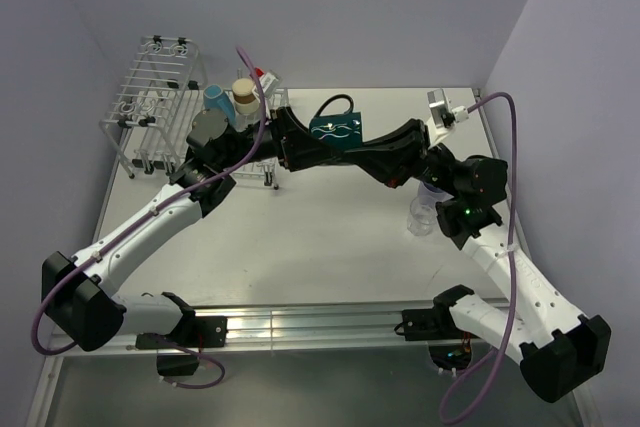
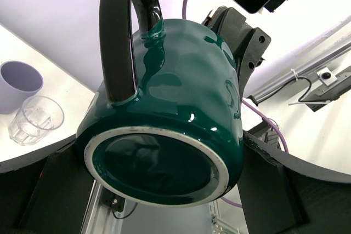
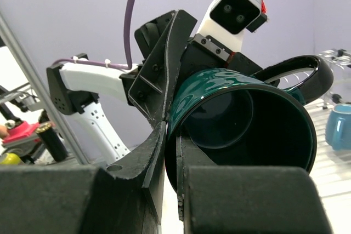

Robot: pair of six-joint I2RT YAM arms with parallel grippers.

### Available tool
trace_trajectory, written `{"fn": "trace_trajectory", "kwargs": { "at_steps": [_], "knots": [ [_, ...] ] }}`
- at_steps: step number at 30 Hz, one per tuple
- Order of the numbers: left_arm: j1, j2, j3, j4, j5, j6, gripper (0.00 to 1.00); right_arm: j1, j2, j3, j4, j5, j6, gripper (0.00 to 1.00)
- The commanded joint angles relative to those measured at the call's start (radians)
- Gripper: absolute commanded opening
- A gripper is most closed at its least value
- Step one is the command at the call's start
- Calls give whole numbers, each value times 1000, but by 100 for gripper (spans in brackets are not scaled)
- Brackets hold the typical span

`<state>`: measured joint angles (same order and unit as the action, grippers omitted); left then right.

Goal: Load the cups into the dish rack

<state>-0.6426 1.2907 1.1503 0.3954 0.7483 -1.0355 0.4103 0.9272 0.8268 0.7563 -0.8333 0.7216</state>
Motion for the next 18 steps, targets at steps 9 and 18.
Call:
{"fn": "trace_trajectory", "kwargs": {
  "at_steps": [9, 18],
  "knots": [
    [15, -73, 26, 69, -47, 15, 99, 15, -30, 49, -192, -30, -175, 0],
    [26, -76, 9, 115, -29, -6, 85, 16, -13, 54, -189, -47, -171, 0]
  ]
}}
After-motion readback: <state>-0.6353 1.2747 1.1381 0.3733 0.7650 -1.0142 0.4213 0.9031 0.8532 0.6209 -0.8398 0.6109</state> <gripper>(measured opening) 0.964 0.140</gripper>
